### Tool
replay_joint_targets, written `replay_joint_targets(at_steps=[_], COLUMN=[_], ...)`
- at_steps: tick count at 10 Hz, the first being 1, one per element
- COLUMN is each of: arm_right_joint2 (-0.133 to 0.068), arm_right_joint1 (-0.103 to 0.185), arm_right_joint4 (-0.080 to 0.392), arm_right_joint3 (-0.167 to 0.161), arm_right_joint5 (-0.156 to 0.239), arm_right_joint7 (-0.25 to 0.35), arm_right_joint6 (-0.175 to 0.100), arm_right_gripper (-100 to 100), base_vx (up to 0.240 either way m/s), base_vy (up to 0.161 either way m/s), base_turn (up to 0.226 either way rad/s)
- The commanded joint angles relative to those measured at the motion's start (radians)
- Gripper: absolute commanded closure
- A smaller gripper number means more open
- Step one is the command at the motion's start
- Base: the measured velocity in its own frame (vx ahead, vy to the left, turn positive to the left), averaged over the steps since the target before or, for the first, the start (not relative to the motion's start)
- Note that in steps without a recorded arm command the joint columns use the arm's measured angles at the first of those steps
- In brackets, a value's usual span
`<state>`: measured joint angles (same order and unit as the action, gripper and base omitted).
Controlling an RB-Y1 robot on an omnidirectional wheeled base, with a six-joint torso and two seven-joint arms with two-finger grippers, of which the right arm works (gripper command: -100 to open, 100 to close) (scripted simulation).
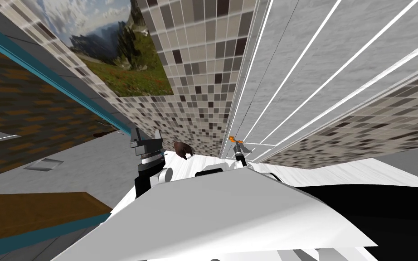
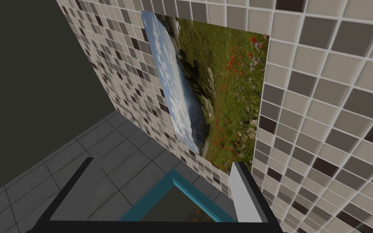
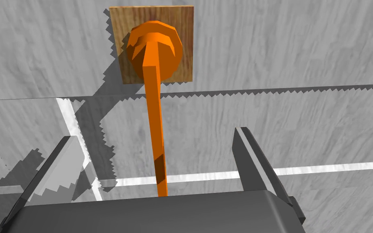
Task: Pull the door open
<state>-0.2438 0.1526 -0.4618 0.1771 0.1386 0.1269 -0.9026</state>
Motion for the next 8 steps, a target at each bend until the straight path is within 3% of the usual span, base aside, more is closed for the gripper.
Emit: replay_joint_targets(at_steps=[1, 3, 4, 5, 8], arm_right_joint2=[-0.006, -0.030, -0.025, -0.025, -0.025], arm_right_joint1=[-0.032, -0.052, -0.047, -0.047, -0.047], arm_right_joint4=[-0.050, -0.050, -0.052, -0.052, -0.052], arm_right_joint3=[0.000, -0.001, 0.000, 0.000, 0.000], arm_right_joint5=[0.003, 0.010, 0.008, 0.008, 0.008], arm_right_joint7=[0.010, 0.033, 0.026, 0.026, 0.026], arm_right_joint6=[0.017, 0.006, 0.012, 0.012, 0.012], arm_right_gripper=[-100, -100, -100, 100, 100], base_vx=[0.143, 0.191, 0.083, -0.010, -0.025], base_vy=[-0.002, -0.006, -0.014, 0.003, 0.004], base_turn=[0.035, 0.058, 0.013, -0.009, 0.002])
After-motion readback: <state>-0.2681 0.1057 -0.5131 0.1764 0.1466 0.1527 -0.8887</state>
